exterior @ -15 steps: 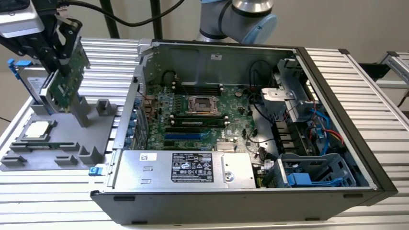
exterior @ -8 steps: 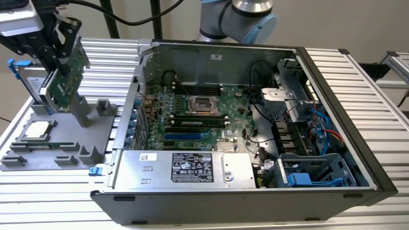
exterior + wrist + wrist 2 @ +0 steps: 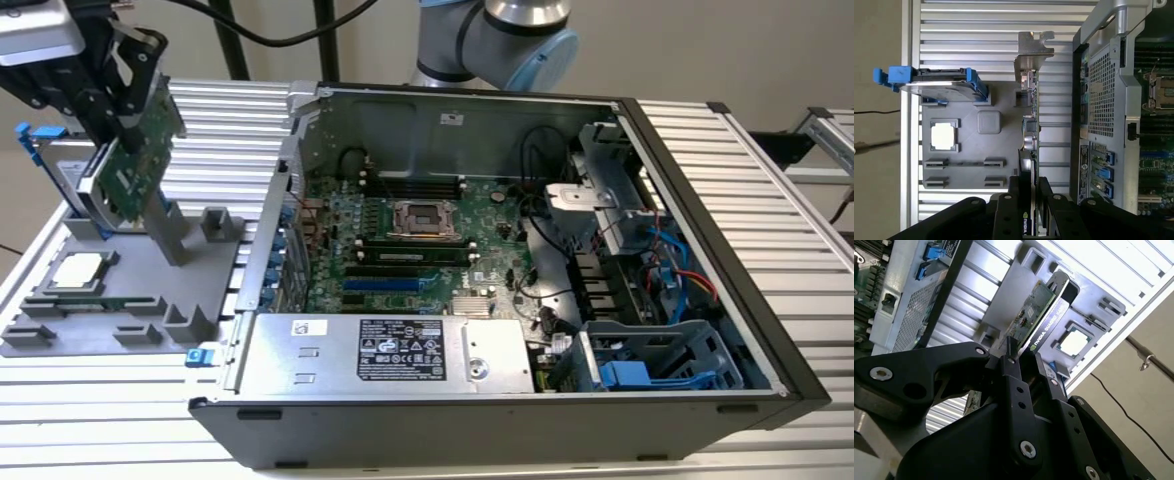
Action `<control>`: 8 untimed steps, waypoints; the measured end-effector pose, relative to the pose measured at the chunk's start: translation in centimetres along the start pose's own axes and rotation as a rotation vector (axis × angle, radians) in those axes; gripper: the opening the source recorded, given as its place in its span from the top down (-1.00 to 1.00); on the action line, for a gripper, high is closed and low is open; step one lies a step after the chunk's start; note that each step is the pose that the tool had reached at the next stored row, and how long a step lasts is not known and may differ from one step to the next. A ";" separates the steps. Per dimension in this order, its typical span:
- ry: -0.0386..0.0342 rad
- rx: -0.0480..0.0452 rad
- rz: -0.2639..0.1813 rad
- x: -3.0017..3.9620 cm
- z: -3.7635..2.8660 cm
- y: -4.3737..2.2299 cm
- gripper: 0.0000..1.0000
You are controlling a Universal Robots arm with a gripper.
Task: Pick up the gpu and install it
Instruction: 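Pick up the gpu and move the gpu toward the slot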
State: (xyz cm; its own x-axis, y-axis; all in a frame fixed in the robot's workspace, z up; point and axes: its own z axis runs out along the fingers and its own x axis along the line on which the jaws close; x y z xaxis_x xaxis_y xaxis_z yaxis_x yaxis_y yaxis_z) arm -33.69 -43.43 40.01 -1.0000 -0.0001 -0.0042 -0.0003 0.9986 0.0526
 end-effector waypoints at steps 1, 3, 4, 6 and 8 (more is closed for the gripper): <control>0.0000 0.0000 0.000 0.00 -0.01 0.00 1.00; -0.0001 -0.0001 0.000 0.00 -0.04 0.00 1.00; 0.0000 0.0000 0.000 0.00 -0.06 0.00 1.00; 0.0000 0.0000 0.000 0.00 -0.09 0.00 1.00; 0.0001 0.0001 0.000 0.00 -0.14 0.01 1.00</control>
State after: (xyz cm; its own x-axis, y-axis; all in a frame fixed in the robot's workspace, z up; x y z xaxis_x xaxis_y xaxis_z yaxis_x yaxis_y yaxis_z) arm -33.69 -43.44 40.15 -1.0000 -0.0001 -0.0041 -0.0003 0.9986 0.0525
